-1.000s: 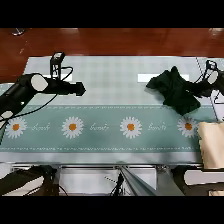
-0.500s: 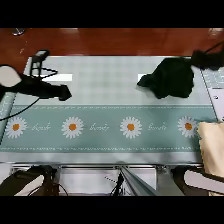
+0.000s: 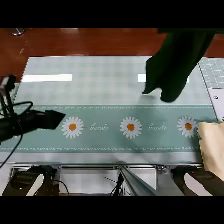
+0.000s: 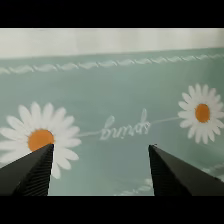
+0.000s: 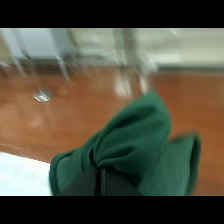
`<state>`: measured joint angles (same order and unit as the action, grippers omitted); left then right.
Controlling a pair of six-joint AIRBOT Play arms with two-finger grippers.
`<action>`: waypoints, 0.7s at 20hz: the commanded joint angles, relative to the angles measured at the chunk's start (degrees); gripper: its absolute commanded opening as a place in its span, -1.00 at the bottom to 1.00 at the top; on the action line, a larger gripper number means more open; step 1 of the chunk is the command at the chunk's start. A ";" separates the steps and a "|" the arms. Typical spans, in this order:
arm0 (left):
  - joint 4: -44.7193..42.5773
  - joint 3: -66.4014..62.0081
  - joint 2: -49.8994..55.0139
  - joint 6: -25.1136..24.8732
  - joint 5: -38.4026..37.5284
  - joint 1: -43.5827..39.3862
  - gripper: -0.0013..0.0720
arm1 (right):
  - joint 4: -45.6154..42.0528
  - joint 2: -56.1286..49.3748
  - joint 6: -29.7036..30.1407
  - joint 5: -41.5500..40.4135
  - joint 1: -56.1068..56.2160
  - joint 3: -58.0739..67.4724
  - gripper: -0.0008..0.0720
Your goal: Fold the shirts.
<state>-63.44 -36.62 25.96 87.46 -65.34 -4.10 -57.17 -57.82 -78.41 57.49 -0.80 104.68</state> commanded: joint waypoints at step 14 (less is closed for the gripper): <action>6.08 11.43 -4.22 0.07 3.43 0.13 0.95 | 2.64 -1.33 -12.79 -12.37 39.52 -49.66 -0.93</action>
<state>-57.43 -25.34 21.80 87.48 -62.11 -3.99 -58.24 -57.98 -86.72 55.40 33.47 70.13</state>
